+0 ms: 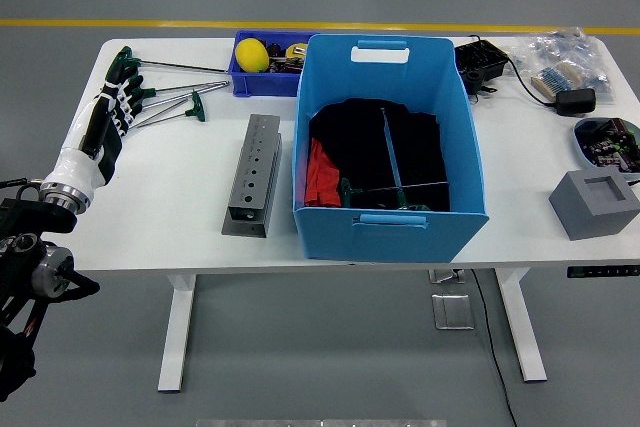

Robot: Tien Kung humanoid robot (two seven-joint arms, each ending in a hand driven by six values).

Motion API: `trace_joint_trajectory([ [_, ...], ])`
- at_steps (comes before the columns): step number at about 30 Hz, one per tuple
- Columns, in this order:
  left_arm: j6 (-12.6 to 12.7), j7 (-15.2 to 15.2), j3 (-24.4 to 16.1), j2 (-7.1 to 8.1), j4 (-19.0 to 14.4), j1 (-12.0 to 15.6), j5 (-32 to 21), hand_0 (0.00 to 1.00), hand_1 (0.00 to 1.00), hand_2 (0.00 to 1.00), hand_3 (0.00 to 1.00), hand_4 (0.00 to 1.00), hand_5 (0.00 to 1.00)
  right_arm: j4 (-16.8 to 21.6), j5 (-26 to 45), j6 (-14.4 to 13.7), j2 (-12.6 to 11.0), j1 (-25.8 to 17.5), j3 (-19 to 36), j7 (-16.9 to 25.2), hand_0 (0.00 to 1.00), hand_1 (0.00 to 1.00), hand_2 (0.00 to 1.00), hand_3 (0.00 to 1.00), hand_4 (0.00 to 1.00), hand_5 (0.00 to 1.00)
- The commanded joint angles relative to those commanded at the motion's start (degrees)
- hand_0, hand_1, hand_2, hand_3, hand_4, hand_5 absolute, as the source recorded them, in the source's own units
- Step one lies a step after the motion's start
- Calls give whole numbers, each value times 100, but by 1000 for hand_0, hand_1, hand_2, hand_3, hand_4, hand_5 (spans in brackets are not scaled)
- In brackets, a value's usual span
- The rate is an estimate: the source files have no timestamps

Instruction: Lift tool from toolbox,place it in box,lift tool from toolbox,place it in box

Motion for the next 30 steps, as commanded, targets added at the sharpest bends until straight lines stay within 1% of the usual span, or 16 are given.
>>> trace_joint_trajectory([
  [25,50,28,-197,-16,22,-13,-26,998,998,998,998,998,998,0,87,8,-19,31,-45,39,674,644,722,568,821,634],
  [30,108,5,-199,-11,22,-16,-60,998,998,998,998,998,998,0,95,9,-20,31,-44,43,674,644,722,568,821,634],
])
